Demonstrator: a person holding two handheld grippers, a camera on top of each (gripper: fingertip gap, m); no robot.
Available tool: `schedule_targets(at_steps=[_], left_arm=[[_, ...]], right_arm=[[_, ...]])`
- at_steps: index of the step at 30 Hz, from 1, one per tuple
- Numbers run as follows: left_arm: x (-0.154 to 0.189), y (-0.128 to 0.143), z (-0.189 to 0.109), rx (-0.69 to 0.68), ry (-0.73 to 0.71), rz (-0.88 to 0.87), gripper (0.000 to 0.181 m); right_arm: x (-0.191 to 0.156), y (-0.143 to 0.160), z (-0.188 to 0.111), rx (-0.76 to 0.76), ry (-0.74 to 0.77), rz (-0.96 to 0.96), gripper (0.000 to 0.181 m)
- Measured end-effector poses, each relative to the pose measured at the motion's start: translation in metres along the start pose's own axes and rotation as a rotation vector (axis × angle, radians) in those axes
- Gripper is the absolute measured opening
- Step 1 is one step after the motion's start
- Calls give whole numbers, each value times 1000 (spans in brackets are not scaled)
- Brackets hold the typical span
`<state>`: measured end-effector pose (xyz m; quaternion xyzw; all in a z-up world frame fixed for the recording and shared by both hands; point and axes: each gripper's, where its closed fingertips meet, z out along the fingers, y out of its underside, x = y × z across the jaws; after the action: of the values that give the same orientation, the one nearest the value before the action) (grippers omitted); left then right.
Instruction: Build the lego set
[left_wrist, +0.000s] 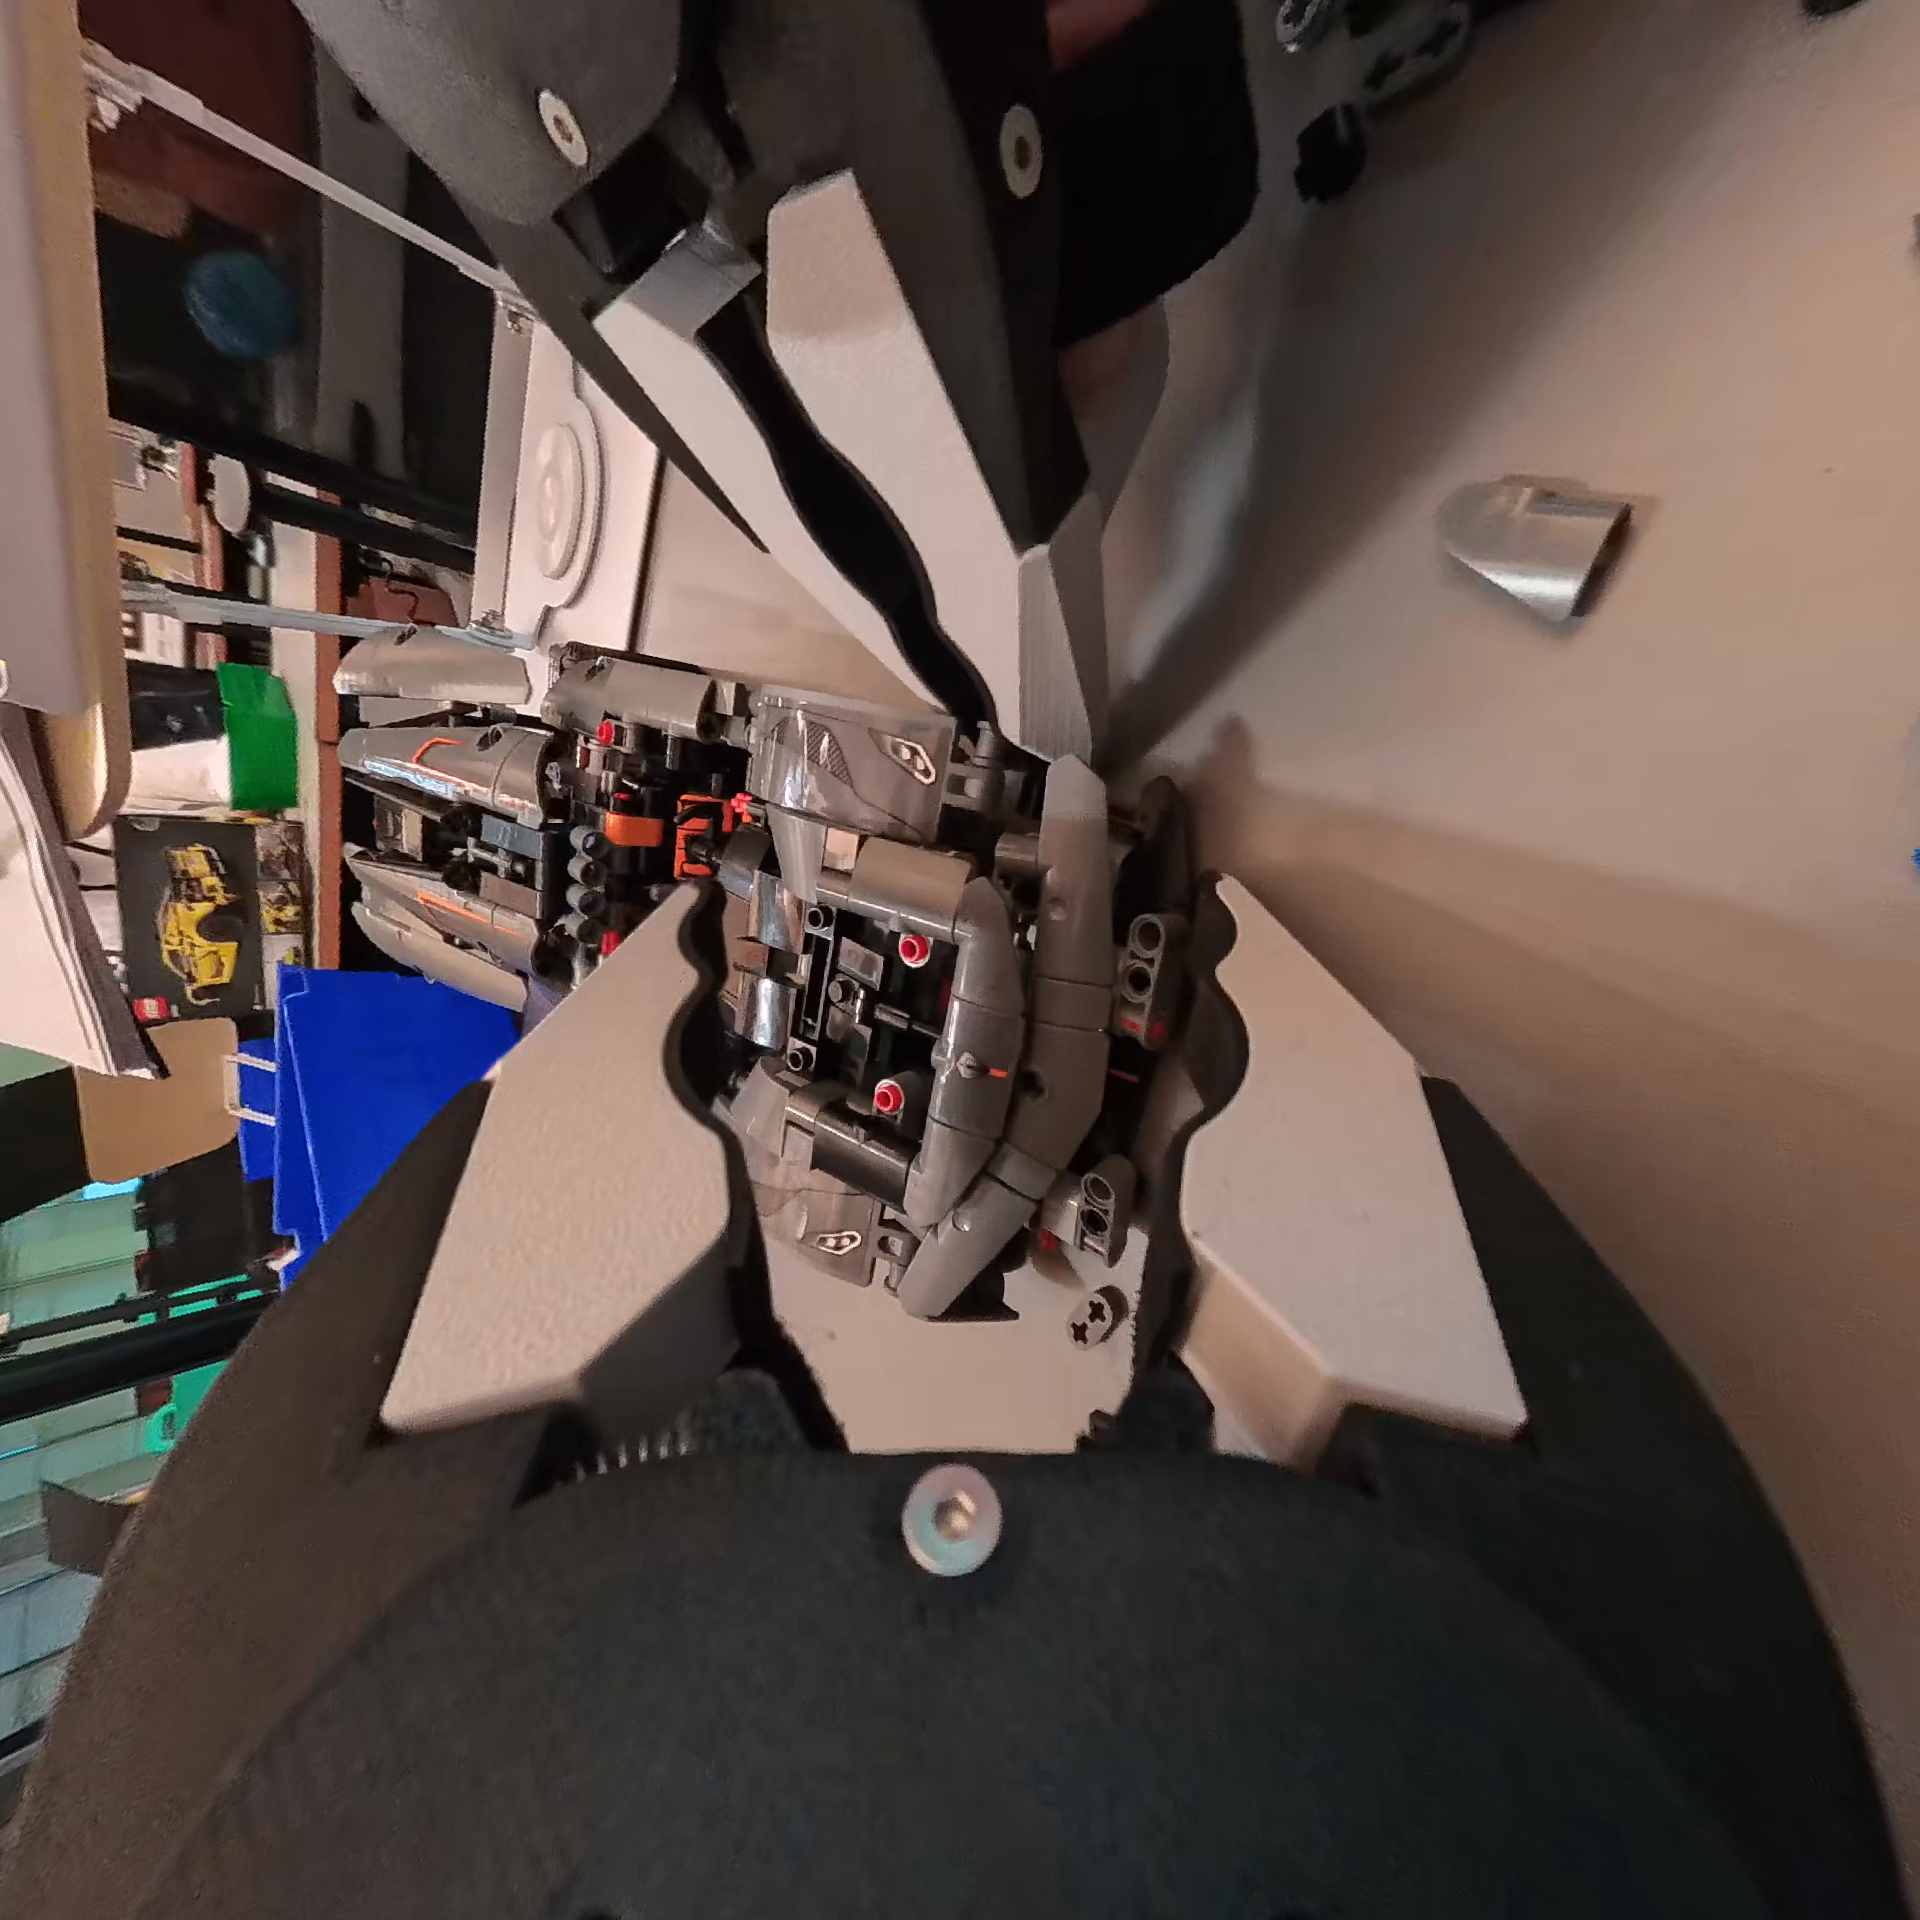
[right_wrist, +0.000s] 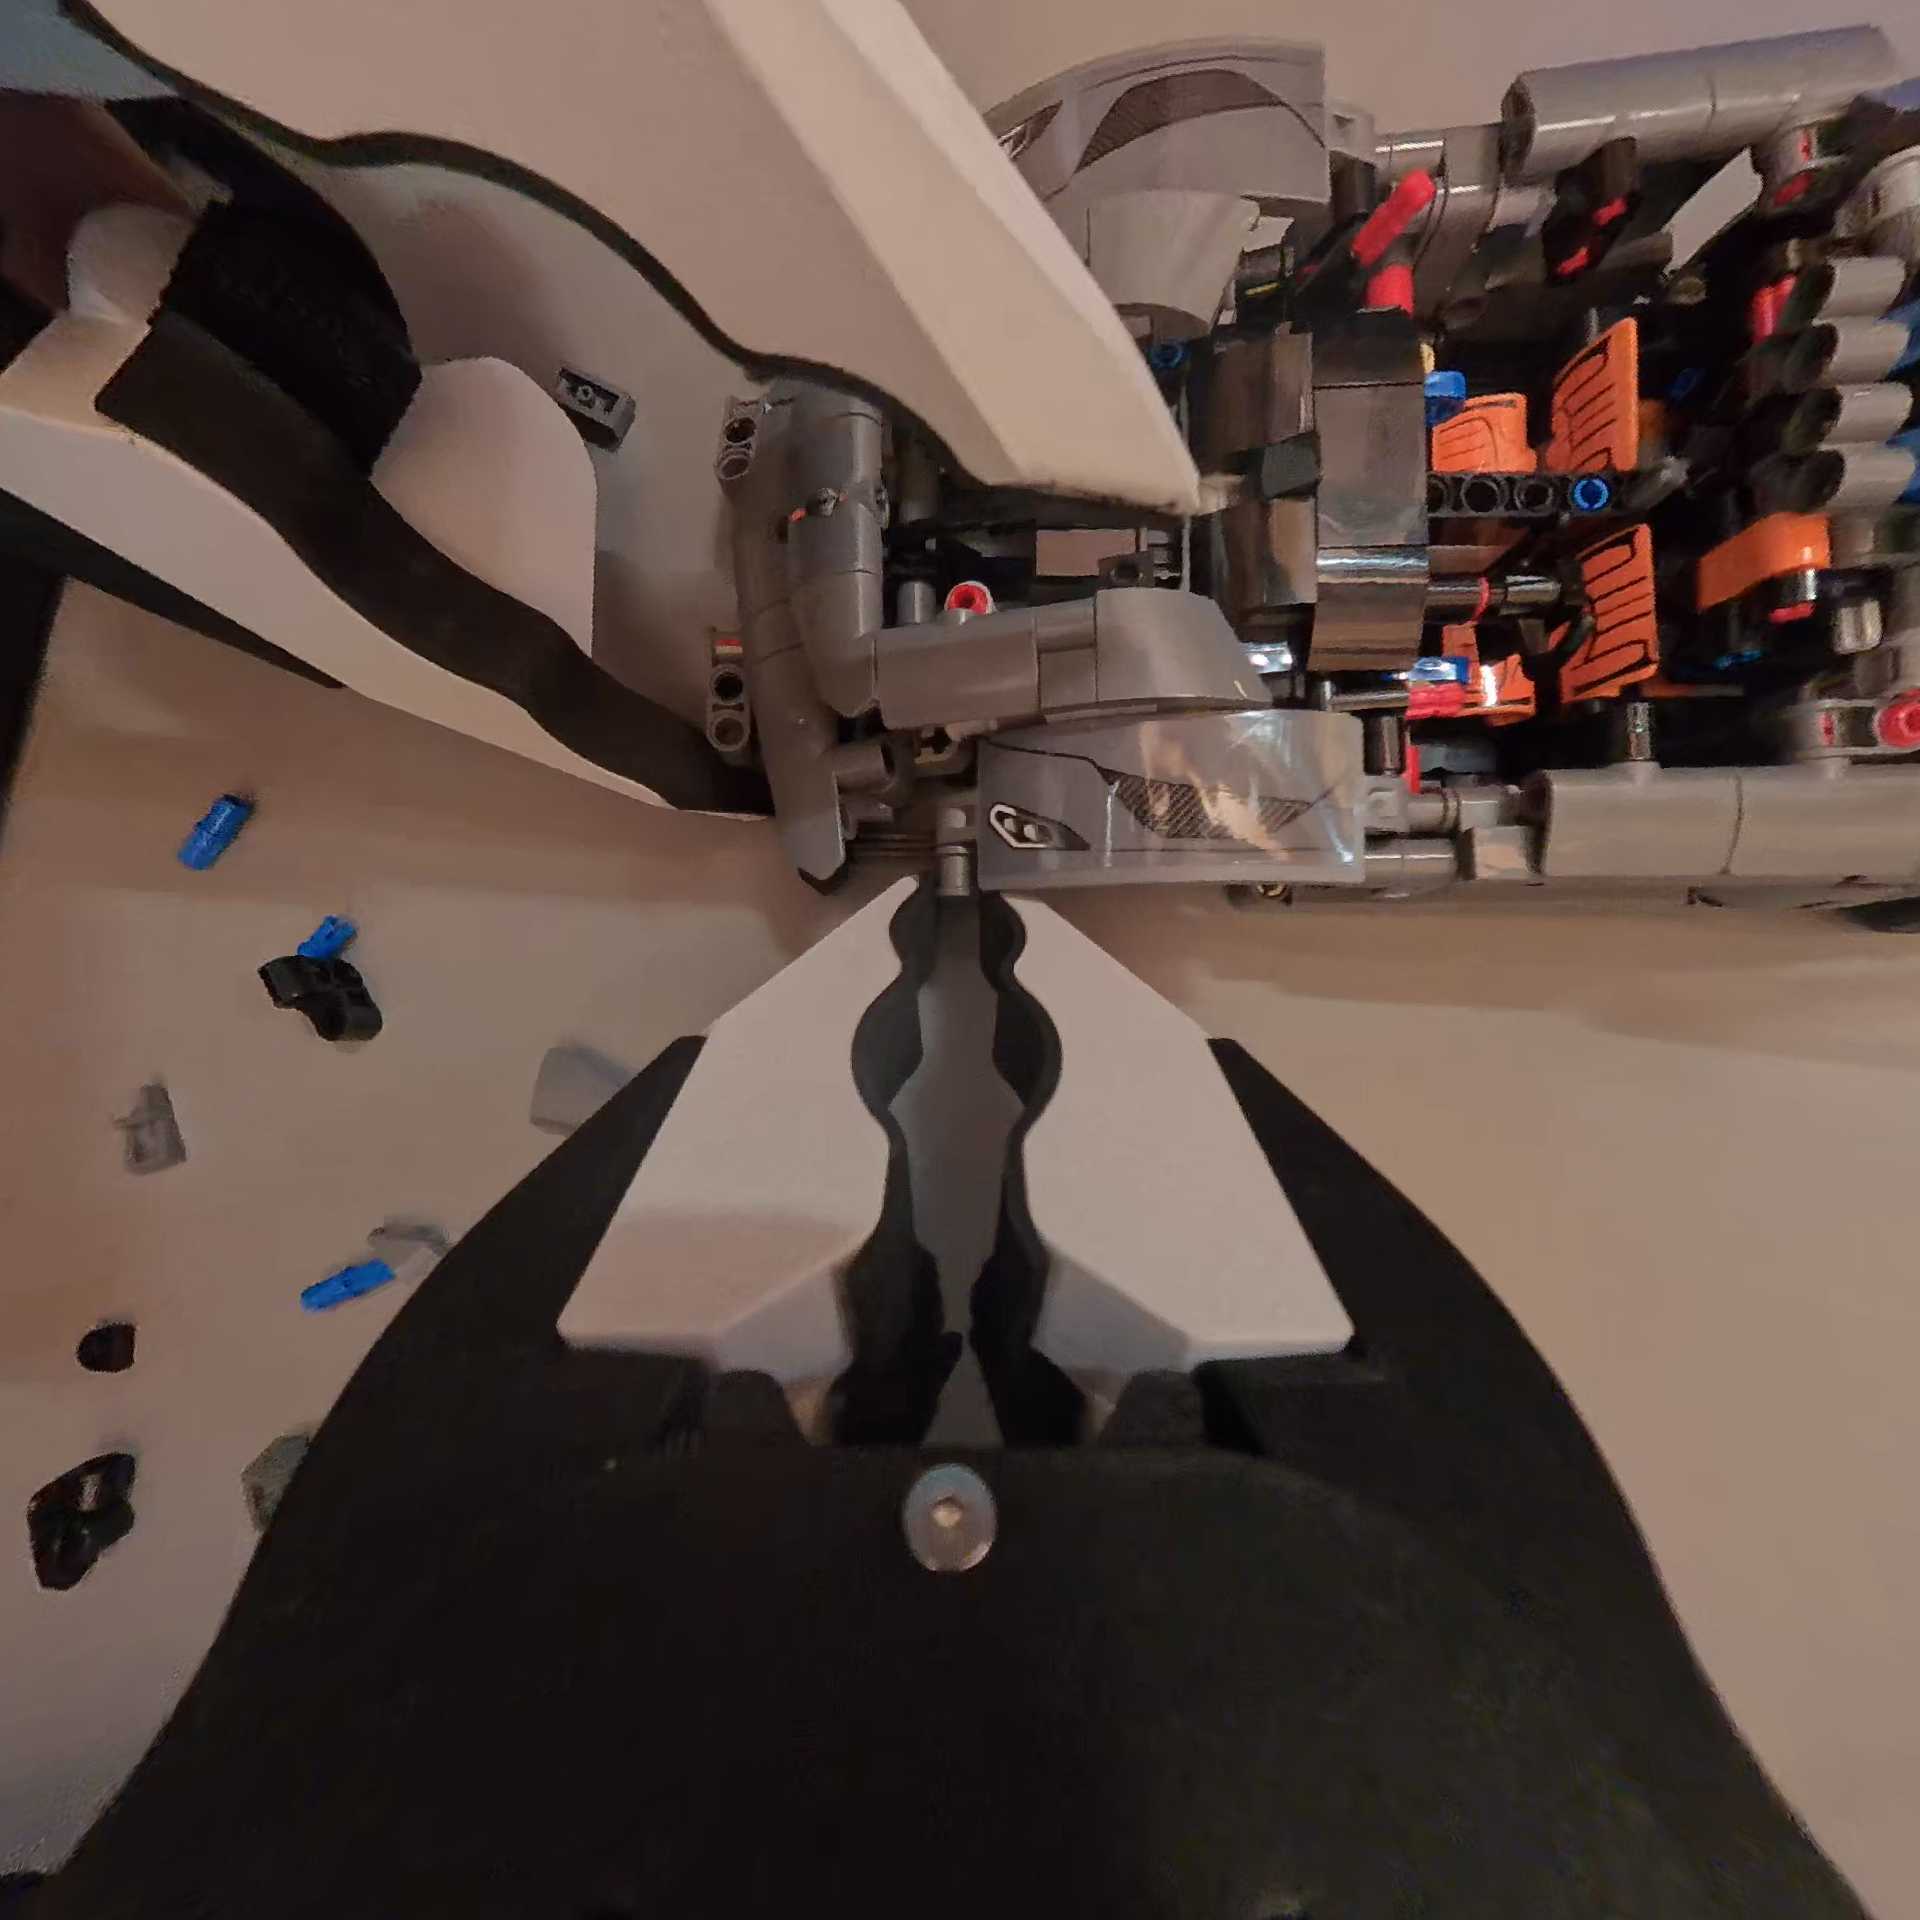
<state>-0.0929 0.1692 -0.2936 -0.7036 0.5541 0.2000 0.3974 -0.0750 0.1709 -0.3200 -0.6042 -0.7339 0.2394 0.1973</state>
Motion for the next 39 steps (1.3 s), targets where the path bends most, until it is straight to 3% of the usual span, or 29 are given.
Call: schedule_targets(at_steps=[23,39], left_arm=[[1,5,3,11,43,-65,82],[19,9,-13,27,101,-30,69]], right_arm=[[1,-4,0,36,37,-102,5],[-16,-2,3,-5,-56,-81,7]])
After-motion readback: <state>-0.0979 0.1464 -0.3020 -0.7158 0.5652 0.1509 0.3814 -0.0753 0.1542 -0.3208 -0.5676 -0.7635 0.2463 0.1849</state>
